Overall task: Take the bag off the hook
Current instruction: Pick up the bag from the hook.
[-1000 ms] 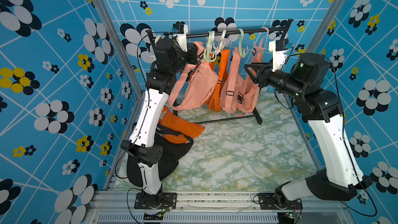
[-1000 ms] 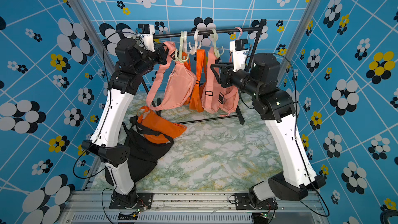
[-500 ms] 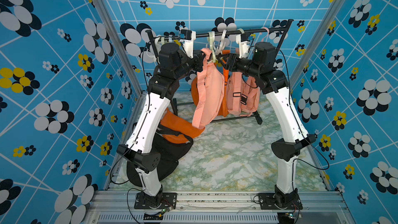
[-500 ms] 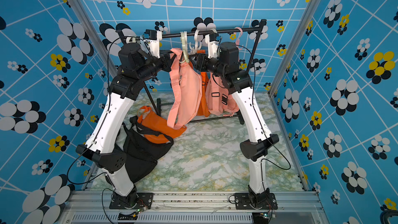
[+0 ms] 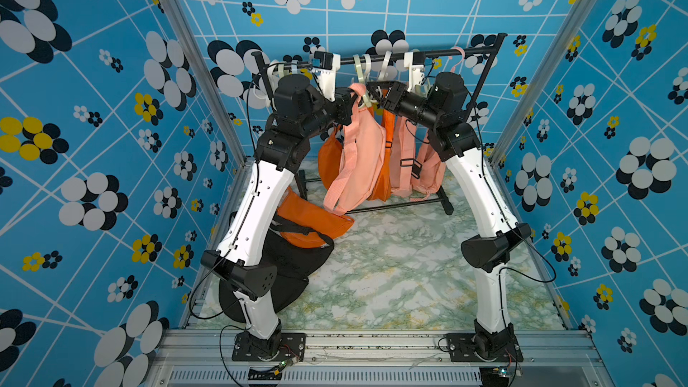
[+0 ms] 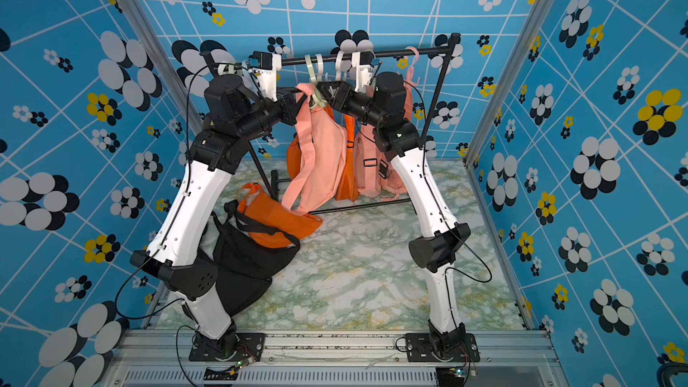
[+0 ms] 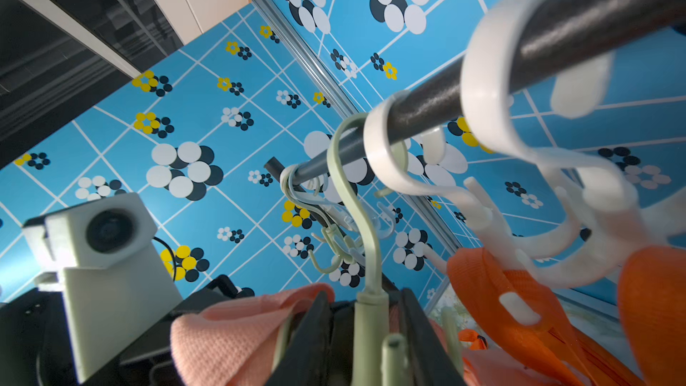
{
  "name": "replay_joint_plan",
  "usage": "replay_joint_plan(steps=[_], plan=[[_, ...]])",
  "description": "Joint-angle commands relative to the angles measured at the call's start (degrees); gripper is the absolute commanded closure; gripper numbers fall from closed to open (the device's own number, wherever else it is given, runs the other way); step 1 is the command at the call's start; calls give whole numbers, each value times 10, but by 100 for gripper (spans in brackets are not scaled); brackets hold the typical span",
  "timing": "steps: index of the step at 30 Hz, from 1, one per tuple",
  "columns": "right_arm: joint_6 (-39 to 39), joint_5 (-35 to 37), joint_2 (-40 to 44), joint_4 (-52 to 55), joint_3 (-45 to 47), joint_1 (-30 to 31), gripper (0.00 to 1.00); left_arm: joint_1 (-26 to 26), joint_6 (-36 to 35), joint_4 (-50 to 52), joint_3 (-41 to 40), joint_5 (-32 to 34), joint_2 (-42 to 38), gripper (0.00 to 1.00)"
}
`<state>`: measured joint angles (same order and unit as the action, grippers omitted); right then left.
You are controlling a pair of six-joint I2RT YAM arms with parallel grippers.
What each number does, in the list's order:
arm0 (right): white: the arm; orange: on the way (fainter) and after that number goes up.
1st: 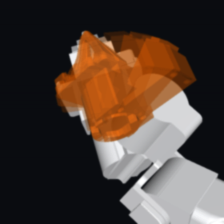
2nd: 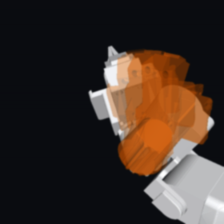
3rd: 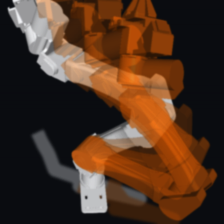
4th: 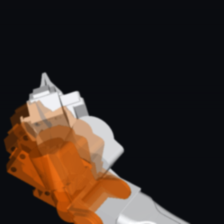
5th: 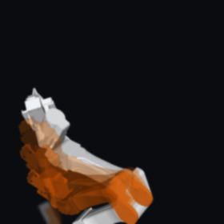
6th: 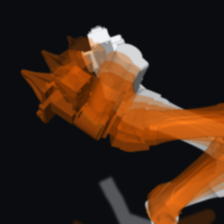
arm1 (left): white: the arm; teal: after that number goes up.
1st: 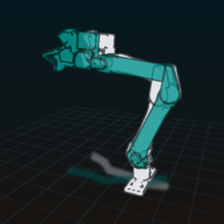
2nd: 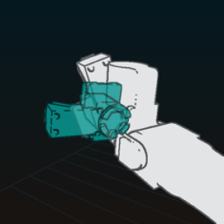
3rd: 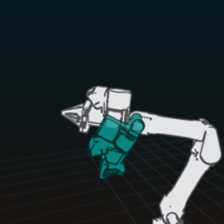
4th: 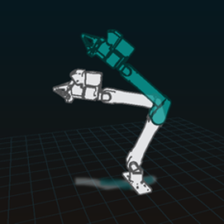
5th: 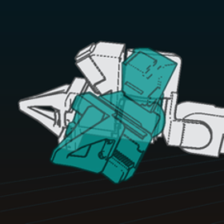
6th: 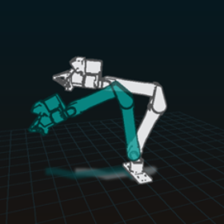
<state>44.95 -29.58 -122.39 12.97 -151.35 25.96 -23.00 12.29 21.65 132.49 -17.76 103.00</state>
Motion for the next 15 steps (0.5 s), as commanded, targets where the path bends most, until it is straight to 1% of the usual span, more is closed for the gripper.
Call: replay_joint_plan(steps=[1,2,4,8,12,15], plan=[[53,-57,12,-62,19,8,78,1,-24,-4,20,11,10,99],[61,-63,17,-67,26,8,82,8,-27,0,34,20,21,99],[70,-72,24,-66,34,8,85,26,-21,6,75,28,44,100],[74,-82,36,-42,40,8,90,71,27,-9,140,20,89,100],[79,-93,50,-37,52,5,92,103,75,-49,147,15,103,100],[103,-115,55,-49,55,2,92,115,87,-59,147,20,107,99]])
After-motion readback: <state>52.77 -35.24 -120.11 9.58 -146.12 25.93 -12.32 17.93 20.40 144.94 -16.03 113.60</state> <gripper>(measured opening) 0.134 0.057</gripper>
